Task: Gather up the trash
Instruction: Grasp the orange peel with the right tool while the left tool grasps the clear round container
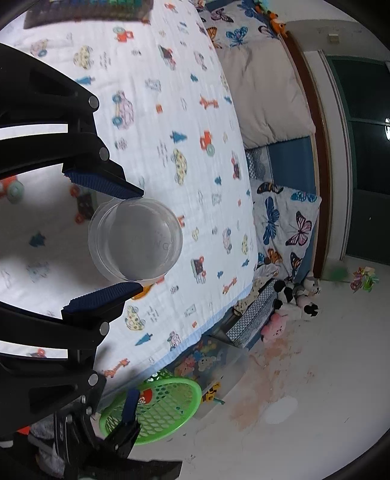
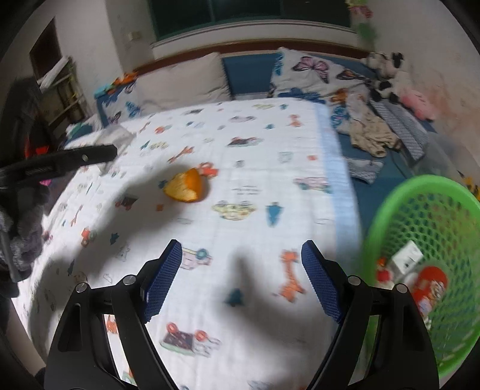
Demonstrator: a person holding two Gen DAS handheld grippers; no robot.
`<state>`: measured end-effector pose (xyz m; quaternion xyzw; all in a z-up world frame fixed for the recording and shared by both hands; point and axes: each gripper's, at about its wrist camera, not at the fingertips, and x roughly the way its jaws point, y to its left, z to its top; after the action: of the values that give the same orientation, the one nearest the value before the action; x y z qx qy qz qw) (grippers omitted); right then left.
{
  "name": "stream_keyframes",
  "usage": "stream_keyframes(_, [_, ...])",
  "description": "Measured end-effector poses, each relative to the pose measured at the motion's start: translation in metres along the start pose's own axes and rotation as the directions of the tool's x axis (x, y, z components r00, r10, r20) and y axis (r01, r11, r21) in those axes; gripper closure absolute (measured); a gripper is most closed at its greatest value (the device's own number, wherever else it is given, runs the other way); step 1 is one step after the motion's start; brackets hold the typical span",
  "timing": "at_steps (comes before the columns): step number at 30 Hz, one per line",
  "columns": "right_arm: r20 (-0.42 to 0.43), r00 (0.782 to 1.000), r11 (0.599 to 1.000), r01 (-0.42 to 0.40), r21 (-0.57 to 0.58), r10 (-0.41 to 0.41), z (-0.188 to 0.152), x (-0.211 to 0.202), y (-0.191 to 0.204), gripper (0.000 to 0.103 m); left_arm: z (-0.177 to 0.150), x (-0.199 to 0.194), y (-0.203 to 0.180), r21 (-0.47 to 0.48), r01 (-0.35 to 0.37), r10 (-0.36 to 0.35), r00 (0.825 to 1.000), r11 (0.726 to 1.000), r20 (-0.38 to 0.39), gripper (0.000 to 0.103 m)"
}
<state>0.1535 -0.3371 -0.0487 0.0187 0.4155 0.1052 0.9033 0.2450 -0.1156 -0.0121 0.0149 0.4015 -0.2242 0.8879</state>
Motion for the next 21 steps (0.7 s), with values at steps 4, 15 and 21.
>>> stream_keyframes(4, [-0.023,0.999,0.999,-0.031,-0.036,0.030,0.007,0.022,0.021,0.026,-0.009,-0.012,0.013,-0.024,-0.015,0.015,1.000,1.000,0.005,0.048])
stream_keyframes(15, [-0.076,0.997,0.994,-0.031,-0.107,0.023,0.034,0.079,0.054,0.031,-0.029,-0.031,0.037,-0.052,-0.048,0.048,0.999,0.998,-0.003,0.048])
stream_keyframes(21, [-0.105,0.994,0.995,-0.017,-0.101,0.006,0.046,0.102,0.056,0.035,-0.033,-0.038,0.043,-0.064,-0.051,0.052,0.999,0.997,0.005,0.048])
